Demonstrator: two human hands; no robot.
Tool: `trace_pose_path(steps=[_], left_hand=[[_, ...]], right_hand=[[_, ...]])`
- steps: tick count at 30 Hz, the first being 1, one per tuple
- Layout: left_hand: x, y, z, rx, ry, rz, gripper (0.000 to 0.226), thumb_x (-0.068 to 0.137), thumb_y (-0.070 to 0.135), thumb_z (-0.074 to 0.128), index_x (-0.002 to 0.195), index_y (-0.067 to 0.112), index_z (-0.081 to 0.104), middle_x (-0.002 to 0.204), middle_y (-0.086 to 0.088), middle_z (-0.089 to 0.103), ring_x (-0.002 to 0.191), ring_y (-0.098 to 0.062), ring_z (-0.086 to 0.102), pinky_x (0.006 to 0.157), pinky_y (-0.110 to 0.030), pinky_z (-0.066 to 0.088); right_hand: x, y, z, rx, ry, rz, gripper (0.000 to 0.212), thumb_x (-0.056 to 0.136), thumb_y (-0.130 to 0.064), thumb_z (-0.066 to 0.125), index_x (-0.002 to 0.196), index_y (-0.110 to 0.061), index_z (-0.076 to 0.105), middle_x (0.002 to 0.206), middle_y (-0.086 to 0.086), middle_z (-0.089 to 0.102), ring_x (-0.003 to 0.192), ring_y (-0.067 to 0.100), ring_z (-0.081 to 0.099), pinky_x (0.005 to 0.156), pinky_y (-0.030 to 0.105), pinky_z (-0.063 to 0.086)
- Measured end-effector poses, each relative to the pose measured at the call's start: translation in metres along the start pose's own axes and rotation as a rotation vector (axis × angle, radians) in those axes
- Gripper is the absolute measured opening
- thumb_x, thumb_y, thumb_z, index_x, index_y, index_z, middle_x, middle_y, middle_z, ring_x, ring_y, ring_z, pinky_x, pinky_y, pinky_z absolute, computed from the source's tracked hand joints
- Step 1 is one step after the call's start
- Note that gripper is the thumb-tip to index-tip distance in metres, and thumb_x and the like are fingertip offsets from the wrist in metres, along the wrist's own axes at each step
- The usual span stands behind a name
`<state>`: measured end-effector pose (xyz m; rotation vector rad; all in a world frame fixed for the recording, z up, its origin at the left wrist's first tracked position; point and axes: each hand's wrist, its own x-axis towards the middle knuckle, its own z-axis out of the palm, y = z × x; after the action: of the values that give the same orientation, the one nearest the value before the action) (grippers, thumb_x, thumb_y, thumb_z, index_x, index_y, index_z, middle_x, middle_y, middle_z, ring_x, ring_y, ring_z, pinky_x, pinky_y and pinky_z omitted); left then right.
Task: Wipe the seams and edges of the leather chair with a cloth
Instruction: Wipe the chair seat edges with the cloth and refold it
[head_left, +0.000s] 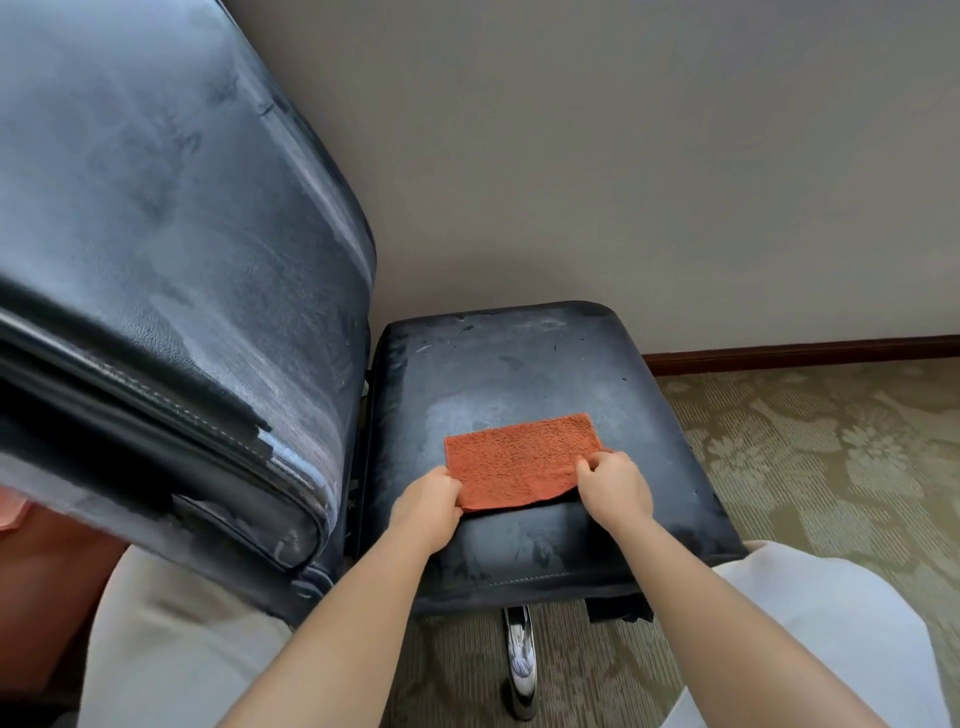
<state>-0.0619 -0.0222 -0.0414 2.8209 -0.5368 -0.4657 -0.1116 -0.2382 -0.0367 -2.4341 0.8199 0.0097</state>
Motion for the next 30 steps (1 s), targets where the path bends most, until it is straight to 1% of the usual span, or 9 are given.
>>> trace_pose_path(steps=[2,5,12,16,18,20,24,27,30], left_hand=[[-0.002,0.003,-0.003,-0.024,0.038,-0.020,0.021,0.090,0.021,0.050,0.100,0.018,0.068,0.110,0.005,0.054,0.100,-0.016,0.054,0.083,-0.036,0.051],[0.002,0.011,-0.012,-0.058,0.131,-0.065,0.029,0.090,0.026,0.043,0.103,0.018,0.067,0.110,0.005,0.058,0.101,-0.016,0.055,0.081,-0.033,0.050],[0.010,0.027,-0.008,0.104,-0.048,0.214,0.037,0.085,0.031,0.045,0.118,0.024,0.061,0.115,0.003,0.055,0.105,-0.018,0.049,0.090,-0.034,0.042],[0.015,0.024,-0.006,0.295,0.001,0.311,0.041,0.086,0.042,0.045,0.117,0.021,0.059,0.108,0.001,0.054,0.102,-0.019,0.046,0.087,-0.033,0.037],[0.016,0.020,-0.004,0.362,0.095,0.358,0.032,0.084,0.038,0.050,0.107,0.019,0.061,0.102,0.000,0.056,0.098,-0.020,0.049,0.080,-0.032,0.037],[0.016,0.019,0.000,0.442,0.196,0.420,0.017,0.068,0.032,0.064,0.078,0.019,0.062,0.078,0.002,0.057,0.077,-0.019,0.055,0.061,-0.029,0.036],[0.022,0.021,0.011,0.445,0.286,0.415,0.026,0.042,0.022,0.075,0.054,0.020,0.053,0.061,0.004,0.049,0.058,-0.018,0.048,0.053,-0.026,0.022],[0.025,0.028,0.011,0.318,0.385,0.274,0.029,0.046,0.019,0.080,0.064,0.018,0.056,0.069,0.001,0.053,0.064,-0.021,0.053,0.051,-0.028,0.031],[0.021,0.034,0.000,0.086,0.366,-0.179,0.033,0.084,0.034,0.063,0.110,0.017,0.052,0.109,-0.002,0.052,0.102,-0.022,0.052,0.079,-0.034,0.044]], right_hand=[[-0.002,-0.001,0.002,-0.132,0.075,0.020,0.028,0.093,-0.023,0.045,0.112,-0.014,0.063,0.133,0.011,0.044,0.120,0.027,0.040,0.093,0.038,0.040],[0.000,-0.002,0.003,-0.283,0.170,-0.124,0.032,0.089,-0.014,0.049,0.119,-0.012,0.058,0.139,0.009,0.040,0.124,0.026,0.035,0.096,0.034,0.037],[0.029,-0.037,0.025,-0.192,-0.038,-0.465,0.041,0.093,-0.012,0.041,0.133,-0.017,0.049,0.134,-0.001,0.053,0.125,0.022,0.038,0.099,0.034,0.035],[0.052,-0.052,0.032,-0.354,-0.140,-0.559,0.046,0.094,-0.016,0.039,0.140,-0.020,0.039,0.140,-0.002,0.047,0.128,0.024,0.034,0.100,0.036,0.033],[0.060,-0.058,0.032,-0.463,-0.176,-0.566,0.043,0.094,-0.022,0.041,0.137,-0.022,0.043,0.134,0.002,0.050,0.124,0.026,0.037,0.098,0.034,0.031],[0.064,-0.063,0.033,-0.529,-0.180,-0.576,0.037,0.091,-0.024,0.045,0.127,-0.024,0.054,0.126,0.003,0.053,0.118,0.026,0.039,0.096,0.033,0.031],[0.063,-0.070,0.031,-0.355,-0.194,-0.542,0.029,0.085,-0.019,0.050,0.112,-0.021,0.060,0.116,0.002,0.060,0.112,0.023,0.049,0.094,0.031,0.030],[0.059,-0.076,0.022,-0.134,-0.269,-0.395,0.020,0.079,-0.013,0.050,0.095,-0.022,0.059,0.102,0.002,0.066,0.098,0.026,0.056,0.083,0.029,0.037],[0.058,-0.083,0.012,0.207,-0.353,-0.214,0.016,0.075,-0.008,0.054,0.072,-0.023,0.052,0.079,-0.001,0.060,0.078,0.023,0.055,0.069,0.028,0.042]])
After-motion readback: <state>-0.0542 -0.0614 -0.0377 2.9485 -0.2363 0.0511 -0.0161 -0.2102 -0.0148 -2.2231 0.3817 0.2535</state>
